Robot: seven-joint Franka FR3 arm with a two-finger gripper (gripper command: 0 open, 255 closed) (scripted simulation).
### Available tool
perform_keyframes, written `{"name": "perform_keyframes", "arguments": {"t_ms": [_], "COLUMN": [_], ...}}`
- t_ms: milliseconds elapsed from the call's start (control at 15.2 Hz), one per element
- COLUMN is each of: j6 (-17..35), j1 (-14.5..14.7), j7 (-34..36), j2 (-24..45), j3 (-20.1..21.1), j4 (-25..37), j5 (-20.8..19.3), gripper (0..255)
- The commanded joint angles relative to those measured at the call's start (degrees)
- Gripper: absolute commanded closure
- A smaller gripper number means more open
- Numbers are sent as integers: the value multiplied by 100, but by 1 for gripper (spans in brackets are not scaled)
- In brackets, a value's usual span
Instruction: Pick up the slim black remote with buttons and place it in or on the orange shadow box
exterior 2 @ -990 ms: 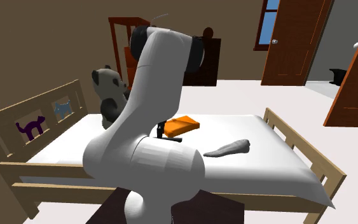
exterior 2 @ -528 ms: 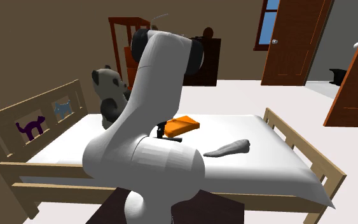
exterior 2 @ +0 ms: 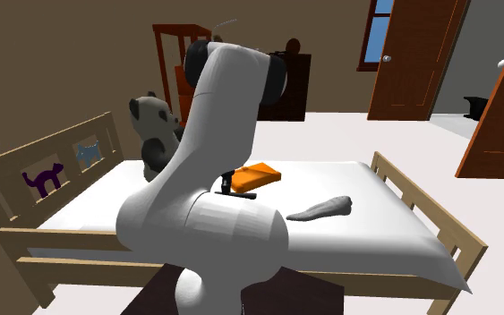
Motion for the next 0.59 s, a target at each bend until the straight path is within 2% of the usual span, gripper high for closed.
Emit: {"name": "perform_keyframes", "arguments": {"t_ms": [0,528], "j6": [-13,-252], "j1": [-2,-103], "j7": [-1,-90], "j2": [12,-306], "j3": [-2,135], "j4": [-24,-104], "j5": [2,135], "gripper": [255,255]}}
